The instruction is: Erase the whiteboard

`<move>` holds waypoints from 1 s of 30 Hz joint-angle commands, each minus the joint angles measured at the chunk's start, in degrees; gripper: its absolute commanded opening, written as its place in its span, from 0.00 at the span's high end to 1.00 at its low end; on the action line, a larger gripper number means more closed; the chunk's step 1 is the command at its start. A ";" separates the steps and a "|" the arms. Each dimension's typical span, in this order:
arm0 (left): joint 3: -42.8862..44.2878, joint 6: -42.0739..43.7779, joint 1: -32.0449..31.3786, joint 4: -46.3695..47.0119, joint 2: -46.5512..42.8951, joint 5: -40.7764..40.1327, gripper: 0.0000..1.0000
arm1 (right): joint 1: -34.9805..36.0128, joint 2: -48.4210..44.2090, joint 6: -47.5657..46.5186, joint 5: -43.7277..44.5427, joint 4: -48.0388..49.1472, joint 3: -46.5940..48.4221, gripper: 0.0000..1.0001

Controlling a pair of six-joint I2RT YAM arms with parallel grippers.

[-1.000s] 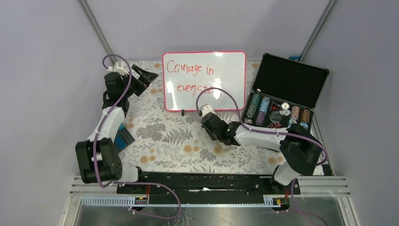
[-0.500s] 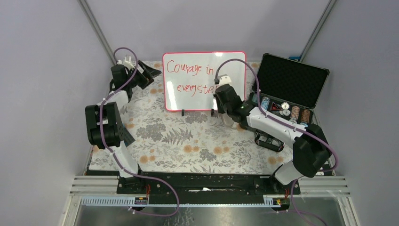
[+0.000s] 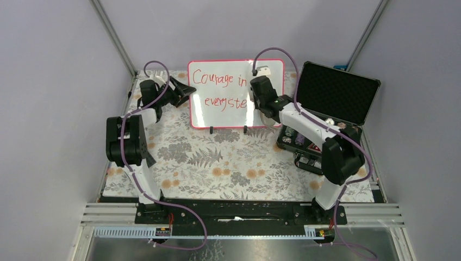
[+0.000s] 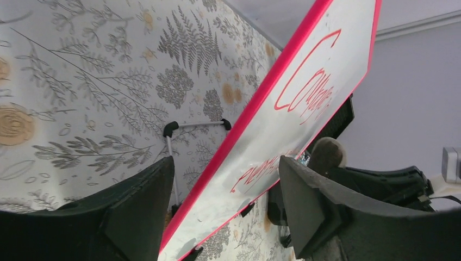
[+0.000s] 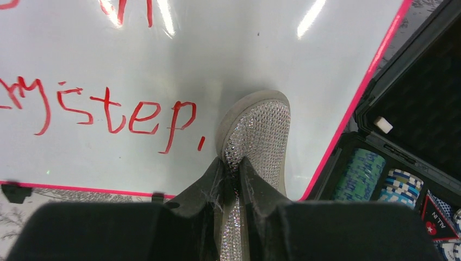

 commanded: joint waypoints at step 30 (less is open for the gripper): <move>6.00 10.68 -4.25 -14.71 -1.51 -9.23 0.45 | 10.12 25.93 3.75 -15.74 0.93 29.44 1.00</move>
